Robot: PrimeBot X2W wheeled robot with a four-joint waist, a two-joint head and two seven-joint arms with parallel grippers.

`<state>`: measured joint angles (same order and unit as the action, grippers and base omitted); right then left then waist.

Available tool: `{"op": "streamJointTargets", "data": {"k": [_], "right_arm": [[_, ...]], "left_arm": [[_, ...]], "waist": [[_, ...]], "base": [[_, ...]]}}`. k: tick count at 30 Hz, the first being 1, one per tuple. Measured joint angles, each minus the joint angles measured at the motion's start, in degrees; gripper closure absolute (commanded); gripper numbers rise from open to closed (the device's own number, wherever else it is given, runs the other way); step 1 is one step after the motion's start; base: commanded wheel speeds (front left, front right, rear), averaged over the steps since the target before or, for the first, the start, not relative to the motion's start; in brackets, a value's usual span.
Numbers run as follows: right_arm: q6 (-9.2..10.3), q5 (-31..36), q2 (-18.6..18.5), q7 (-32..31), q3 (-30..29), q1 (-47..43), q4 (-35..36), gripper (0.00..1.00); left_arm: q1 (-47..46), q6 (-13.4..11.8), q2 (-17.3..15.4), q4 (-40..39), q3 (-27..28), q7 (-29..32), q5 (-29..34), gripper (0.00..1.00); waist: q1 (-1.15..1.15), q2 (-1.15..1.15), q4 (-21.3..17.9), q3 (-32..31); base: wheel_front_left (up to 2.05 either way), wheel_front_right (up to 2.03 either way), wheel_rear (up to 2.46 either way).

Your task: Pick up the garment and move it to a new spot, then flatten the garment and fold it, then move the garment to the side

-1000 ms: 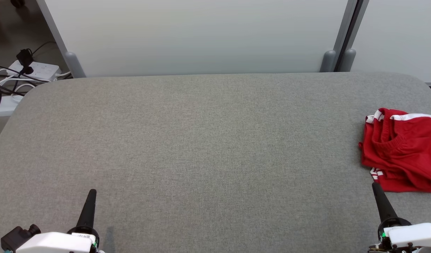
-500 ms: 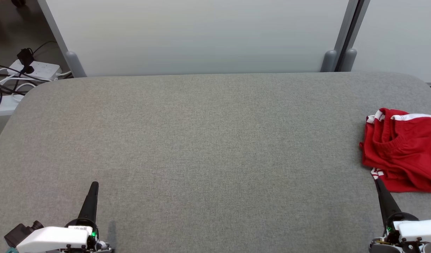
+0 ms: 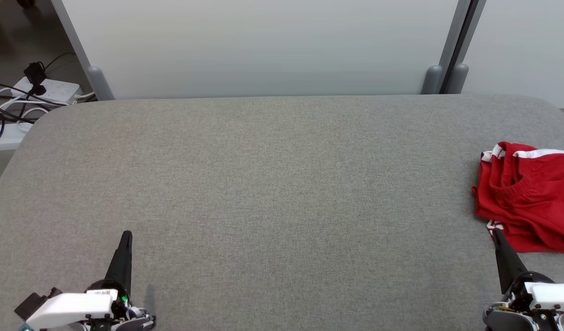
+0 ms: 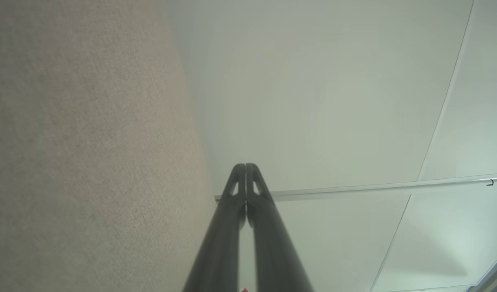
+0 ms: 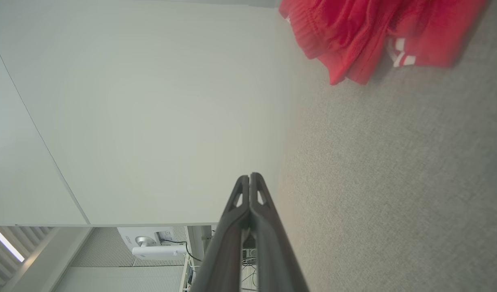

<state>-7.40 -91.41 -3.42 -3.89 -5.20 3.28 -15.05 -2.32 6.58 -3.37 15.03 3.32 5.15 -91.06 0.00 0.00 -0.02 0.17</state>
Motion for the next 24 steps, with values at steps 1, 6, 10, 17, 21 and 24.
{"op": "streamJointTargets", "data": {"k": [1,6,10,17,21,24], "right_arm": [[0.00,-0.58,-0.02,-0.21,-0.01,0.06,-0.12,1.00],[0.00,-2.02,-0.03,-0.30,-0.14,0.09,-0.37,1.00],[0.00,-2.01,-0.03,-0.31,-0.23,0.10,-0.37,1.00],[0.00,-2.01,-0.02,-0.70,-0.38,0.12,-0.38,1.00],[0.00,-2.00,-0.01,-0.70,-0.49,0.13,-0.38,1.00],[0.00,-1.99,0.00,-0.71,-0.65,0.13,-0.38,1.00]], "left_arm": [[-0.30,0.02,0.33,0.14,0.18,0.27,-0.54,1.00],[-0.64,0.44,0.65,0.27,0.57,0.47,-1.35,1.00],[-0.64,0.44,0.66,0.27,0.59,0.47,-1.35,1.00],[-0.64,0.44,0.66,0.29,0.63,0.71,-1.35,1.00],[-0.64,0.44,0.66,0.29,0.66,0.71,-1.35,1.00],[-0.64,0.44,0.67,0.29,0.70,0.71,-1.35,1.00]], "waist": [[0.00,0.00,0.01,0.01],[0.00,0.00,0.02,0.01],[0.00,0.00,0.02,0.01],[0.00,0.00,0.02,0.01],[0.00,0.00,0.02,0.01],[0.00,0.00,0.02,0.01]], "base": [[0.00,0.00,0.00],[0.00,0.00,0.00],[0.00,0.00,0.00],[0.00,0.00,0.00],[0.00,0.00,0.00],[0.00,0.00,0.00]]}}
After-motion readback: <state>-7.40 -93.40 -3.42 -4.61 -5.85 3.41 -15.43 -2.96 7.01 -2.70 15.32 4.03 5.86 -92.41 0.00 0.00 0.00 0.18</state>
